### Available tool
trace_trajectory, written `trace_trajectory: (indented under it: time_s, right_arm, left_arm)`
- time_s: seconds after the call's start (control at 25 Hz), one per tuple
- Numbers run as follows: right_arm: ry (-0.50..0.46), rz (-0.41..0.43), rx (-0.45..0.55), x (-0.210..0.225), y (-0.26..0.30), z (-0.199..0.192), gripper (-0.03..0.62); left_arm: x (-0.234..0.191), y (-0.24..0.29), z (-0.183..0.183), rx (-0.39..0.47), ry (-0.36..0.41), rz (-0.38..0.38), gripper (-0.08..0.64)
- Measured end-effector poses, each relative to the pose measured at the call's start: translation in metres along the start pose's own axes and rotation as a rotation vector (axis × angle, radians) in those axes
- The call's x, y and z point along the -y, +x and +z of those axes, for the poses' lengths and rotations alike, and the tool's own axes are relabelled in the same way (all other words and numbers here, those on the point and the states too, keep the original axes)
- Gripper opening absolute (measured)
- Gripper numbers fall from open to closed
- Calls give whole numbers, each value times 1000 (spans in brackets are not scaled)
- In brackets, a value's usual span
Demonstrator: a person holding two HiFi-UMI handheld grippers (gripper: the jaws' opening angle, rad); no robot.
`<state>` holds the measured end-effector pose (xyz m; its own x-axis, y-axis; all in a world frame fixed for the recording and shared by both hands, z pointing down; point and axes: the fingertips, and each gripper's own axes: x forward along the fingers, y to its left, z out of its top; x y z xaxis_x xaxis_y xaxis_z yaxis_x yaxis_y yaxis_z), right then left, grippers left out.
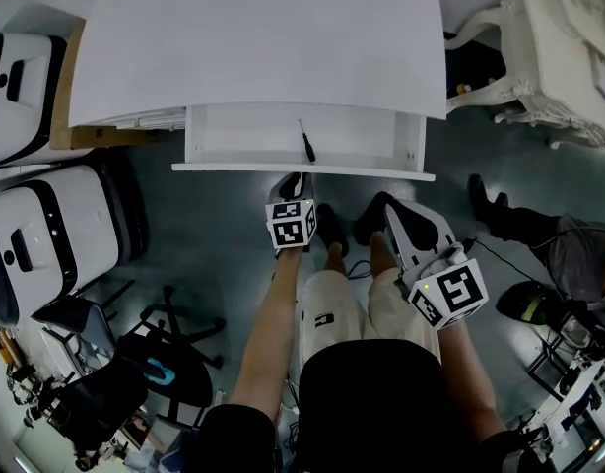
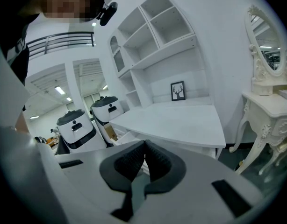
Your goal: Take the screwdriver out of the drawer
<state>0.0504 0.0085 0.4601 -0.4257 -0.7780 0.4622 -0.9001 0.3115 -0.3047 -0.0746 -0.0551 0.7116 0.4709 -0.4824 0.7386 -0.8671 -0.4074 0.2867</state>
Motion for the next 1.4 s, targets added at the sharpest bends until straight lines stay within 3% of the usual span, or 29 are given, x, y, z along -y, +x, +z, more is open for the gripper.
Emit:
trace_trajectory:
  time_s: [0.56, 1.4]
  right_arm:
    - [-22, 16, -14, -23, 5, -1, 17]
    - [-35, 49, -71, -40, 15, -9, 17]
  left_arm:
    - [3, -30, -40, -48, -37, -15, 84]
    - [6, -52, -70, -73, -59, -25, 84]
